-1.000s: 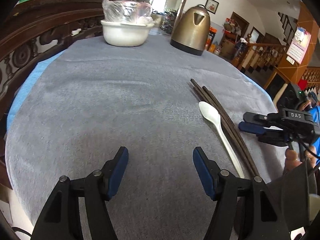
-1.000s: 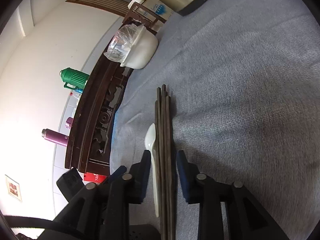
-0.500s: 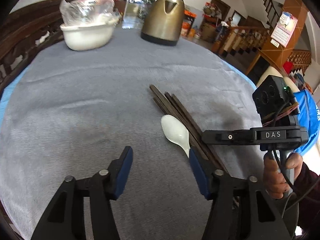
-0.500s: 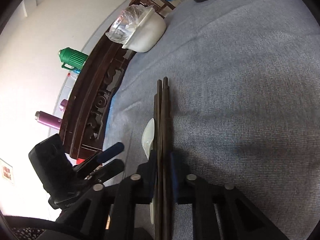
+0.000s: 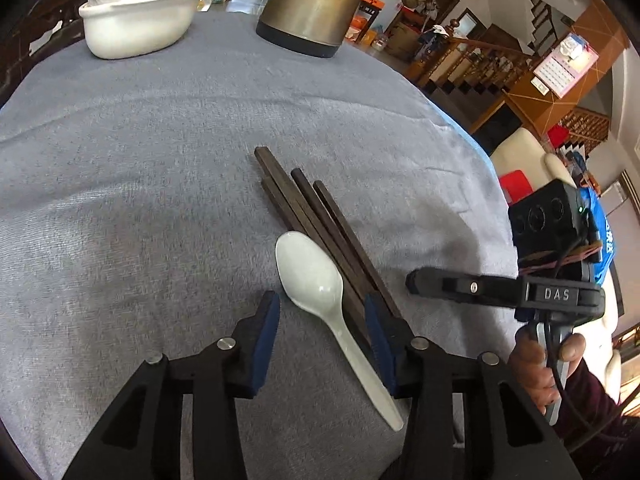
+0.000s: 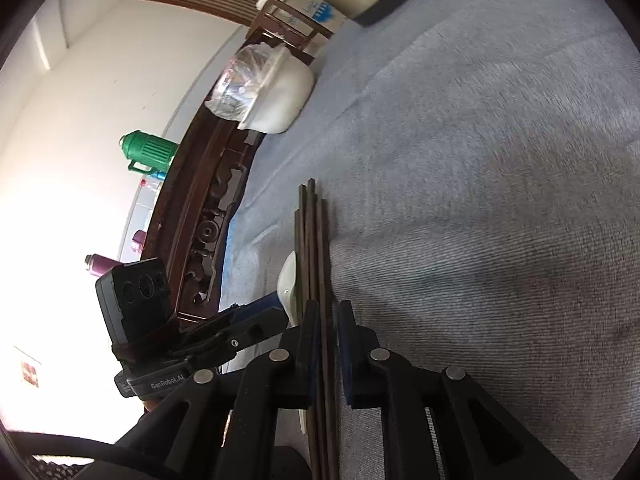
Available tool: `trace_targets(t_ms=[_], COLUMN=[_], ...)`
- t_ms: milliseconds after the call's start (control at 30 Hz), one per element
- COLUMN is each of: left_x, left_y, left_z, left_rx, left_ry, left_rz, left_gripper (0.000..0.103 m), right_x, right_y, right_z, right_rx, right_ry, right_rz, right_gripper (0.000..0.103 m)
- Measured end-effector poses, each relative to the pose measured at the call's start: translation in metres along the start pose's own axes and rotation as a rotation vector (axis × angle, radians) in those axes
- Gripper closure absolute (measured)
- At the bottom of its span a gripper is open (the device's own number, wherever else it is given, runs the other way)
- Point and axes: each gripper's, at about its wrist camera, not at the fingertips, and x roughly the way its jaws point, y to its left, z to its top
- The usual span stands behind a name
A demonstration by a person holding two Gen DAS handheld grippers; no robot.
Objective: Organize utensils
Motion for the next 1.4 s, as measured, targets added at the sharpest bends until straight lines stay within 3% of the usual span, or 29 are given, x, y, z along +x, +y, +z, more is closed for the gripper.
trace_targets(t_ms=[67, 100, 200, 467, 533, 700, 1000, 1400], left_x=[0.002, 0.003, 0.003, -0.005, -0.009, -0.021, -0.056, -0.124], left_y=[0.001, 0.001, 0.002, 0.007, 0.013, 0.021, 0.006, -0.025], left_z=[0.003, 0.004, 0.003, -0.001, -0.003, -0.006, -0.006, -0.013], left_rx=[-0.015, -0.016, -0.001, 0.043, 0.035, 0.006, 0.014, 0.059], left_ry=[-0.002, -0.002, -0.015, -0.007, -0.008, -0.042, -0.152, -0.36], left_rz=[0.003, 0.016, 0.025, 0.063, 0.065, 0.067, 0.124, 0.237], left_gripper=[0.062, 0.072, 0.072, 0.072, 0.072, 0.072, 0.072, 0.072], right_x=[0.002, 0.004, 0.008, 0.026, 0.03, 0.033, 0.0, -0.088], right_y=[-0.003, -0.003, 0.001, 0.015, 0.018, 0.021, 0.023, 0.033], right_z=[0.001, 0.001, 0.001, 0.005, 0.006, 0.002, -0.006, -0.019], right_rx=[0.021, 0.022, 0.012, -0.047, -0.071, -0.13, -0.131, -0.105], right_ry=[0.013, 0.015, 0.03, 0.076, 0.085, 0.07, -0.051, -0.344], right_rz=[0.009, 0.001, 0.001, -0.052, -0.057, -0.094, -0.1, -0.07], right_gripper=[0.089, 0.084, 0.079, 0.078, 0.079, 0.094, 0.095, 0.095])
